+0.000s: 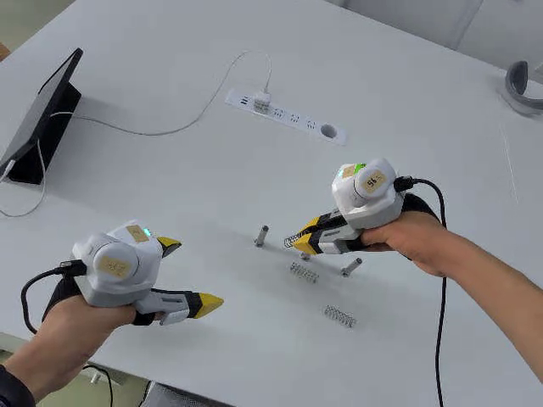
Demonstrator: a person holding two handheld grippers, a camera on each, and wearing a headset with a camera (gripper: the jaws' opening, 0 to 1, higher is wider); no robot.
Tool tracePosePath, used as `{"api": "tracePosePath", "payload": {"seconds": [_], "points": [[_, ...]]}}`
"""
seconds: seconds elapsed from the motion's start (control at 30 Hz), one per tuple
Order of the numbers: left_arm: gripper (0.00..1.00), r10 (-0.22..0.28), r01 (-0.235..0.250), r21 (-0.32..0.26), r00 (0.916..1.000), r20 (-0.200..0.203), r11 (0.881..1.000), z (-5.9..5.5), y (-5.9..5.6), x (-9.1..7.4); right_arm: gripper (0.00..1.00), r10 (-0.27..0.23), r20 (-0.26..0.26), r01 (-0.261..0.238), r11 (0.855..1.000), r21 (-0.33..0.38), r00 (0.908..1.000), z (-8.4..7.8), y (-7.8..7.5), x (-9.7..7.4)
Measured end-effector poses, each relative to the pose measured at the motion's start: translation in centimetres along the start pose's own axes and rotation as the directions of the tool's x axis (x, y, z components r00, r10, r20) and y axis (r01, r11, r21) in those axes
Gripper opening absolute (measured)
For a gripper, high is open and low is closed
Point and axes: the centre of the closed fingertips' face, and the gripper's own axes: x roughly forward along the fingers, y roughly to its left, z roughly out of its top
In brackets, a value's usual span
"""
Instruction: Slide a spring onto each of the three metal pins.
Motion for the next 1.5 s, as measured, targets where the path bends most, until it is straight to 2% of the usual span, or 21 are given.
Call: {"api": "tracePosePath", "payload": {"seconds": [0.3,0.4,0.83,1.5], "points": [[0.76,-0.006,0.006,0.002,1.0000,0.001,1.000,0.2,0.1,0.0,0.12,0.002,-0.018,-0.003,0.999,-0.040,0.9998,1.4,-0.7,0.9],[0.76,-0.004,0.004,-0.004,1.0000,0.004,1.000,0.1,0.2,-0.1,0.12,0.008,-0.022,-0.009,0.998,-0.054,0.9997,1.8,-0.4,1.2],[0.75,-0.004,0.004,-0.030,1.0000,-0.002,1.000,-0.9,0.4,-0.5,0.12,0.015,-0.061,-0.021,0.996,-0.089,0.9980,2.3,-1.1,2.3],[0.76,-0.011,0.011,-0.037,0.9999,-0.003,0.999,-0.4,0.2,-0.8,0.12,0.027,-0.087,-0.038,0.992,-0.119,0.9958,2.6,-0.8,3.5]]}}
